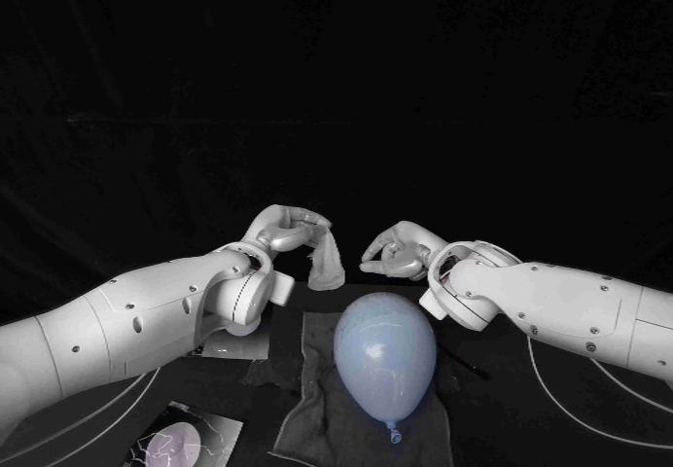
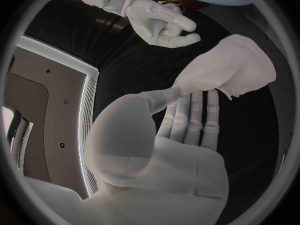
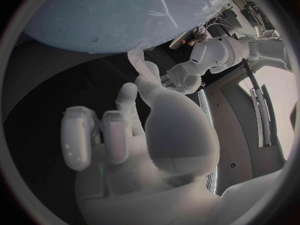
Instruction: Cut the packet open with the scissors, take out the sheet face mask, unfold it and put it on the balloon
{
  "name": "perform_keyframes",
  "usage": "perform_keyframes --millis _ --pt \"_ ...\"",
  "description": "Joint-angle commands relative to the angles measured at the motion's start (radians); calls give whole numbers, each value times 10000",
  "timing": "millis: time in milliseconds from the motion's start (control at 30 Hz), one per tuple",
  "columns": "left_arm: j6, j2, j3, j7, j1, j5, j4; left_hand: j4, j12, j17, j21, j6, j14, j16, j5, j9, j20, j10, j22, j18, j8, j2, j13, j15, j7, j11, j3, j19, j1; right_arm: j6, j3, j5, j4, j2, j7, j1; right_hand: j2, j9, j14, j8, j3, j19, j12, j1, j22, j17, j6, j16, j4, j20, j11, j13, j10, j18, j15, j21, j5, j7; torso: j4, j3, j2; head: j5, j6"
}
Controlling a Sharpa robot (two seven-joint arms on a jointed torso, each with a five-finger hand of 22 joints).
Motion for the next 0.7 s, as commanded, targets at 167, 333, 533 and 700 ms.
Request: perform_keyframes --millis 167,333,533,700 --pt "330 94 13 -866 129 -1053 -44 78 -41 137 365 94 314 268 -3 2593 -28 307 207 249 -141 1 85 -127 -93 -58 -228 195 173 -1605 3 385 234 41 1689 4 -100 -116 951 -237 -223 648 1373 29 2361 2307 -18 290 84 130 65 1322 682 -15 94 465 42 80 -8 -10 2 11 -25" --pt "219 114 13 -1024 151 -1247 -67 172 42 205 590 125 461 407 -5 2665 -77 512 334 261 -201 57 172 -187 -87 -97 -295 269 198 -1711 3 534 369 68 1961 2 -165 -225 1038 -407 -471 721 2121 -150 2408 2530 7 438 345 185 116 2094 860 -50 143 622 312 116 -1 -9 -2 15 -14" --pt "29 144 14 -1013 183 -1221 -152 272 91 234 645 71 460 459 -5 2736 -80 537 368 245 -171 125 226 -182 -75 -91 -288 252 192 -1622 3 426 334 127 1605 0 -147 -250 1076 -431 -465 762 2411 -45 2435 2629 86 503 355 191 104 2398 939 -69 144 710 545 106 0 -14 0 -28 1" --pt "-35 166 14 -981 234 -1105 -167 275 113 247 660 47 444 480 -3 2769 -83 531 379 241 -145 118 251 -185 -75 -94 -283 230 213 -1697 3 155 248 210 1262 -9 -220 -264 1079 -445 -493 798 2591 -5 2459 2635 125 507 344 188 100 2586 1005 -87 138 789 673 103 -1 -16 4 -21 3"
